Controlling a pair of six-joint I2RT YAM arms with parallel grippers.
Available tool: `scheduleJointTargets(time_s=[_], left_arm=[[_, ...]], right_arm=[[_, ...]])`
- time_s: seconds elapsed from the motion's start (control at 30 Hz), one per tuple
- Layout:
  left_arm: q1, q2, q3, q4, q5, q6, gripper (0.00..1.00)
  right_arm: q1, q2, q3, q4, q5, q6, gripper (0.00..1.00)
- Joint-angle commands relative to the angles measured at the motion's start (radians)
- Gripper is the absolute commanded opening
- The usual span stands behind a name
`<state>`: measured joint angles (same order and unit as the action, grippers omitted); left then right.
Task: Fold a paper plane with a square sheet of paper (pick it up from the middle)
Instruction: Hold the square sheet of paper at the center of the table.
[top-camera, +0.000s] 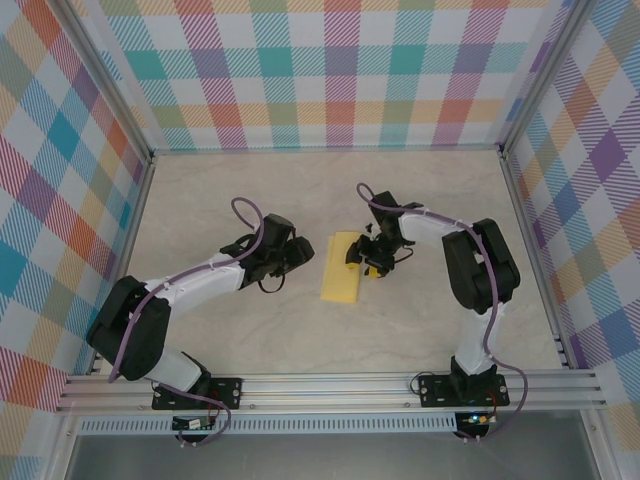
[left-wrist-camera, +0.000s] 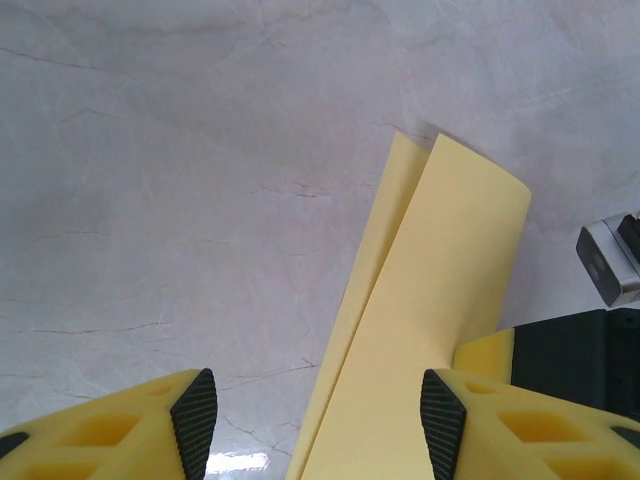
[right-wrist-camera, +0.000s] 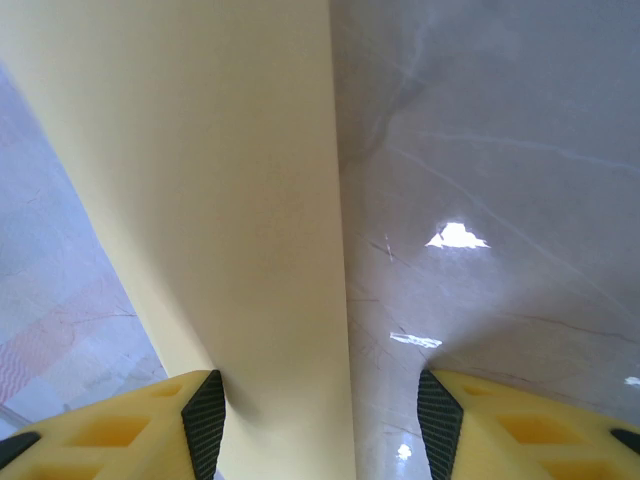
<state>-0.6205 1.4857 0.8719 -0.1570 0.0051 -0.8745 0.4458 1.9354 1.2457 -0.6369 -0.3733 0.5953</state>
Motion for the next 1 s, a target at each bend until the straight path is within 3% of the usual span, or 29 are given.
scheduleJointTargets(time_s=[0.0,0.97], left_arm=[[-0.01,0.007,-0.007,-0.009,-0.008,-0.003,0.59],[-0.008,0.018,-0.014,0.01,0.025,0.003,0.59]], right_arm=[[0.02,0.031,0.042,-0.085,0.051,-0.048,0.58],[0.05,0.173,0.21,-0.249,0.144,-0.04,0.68]])
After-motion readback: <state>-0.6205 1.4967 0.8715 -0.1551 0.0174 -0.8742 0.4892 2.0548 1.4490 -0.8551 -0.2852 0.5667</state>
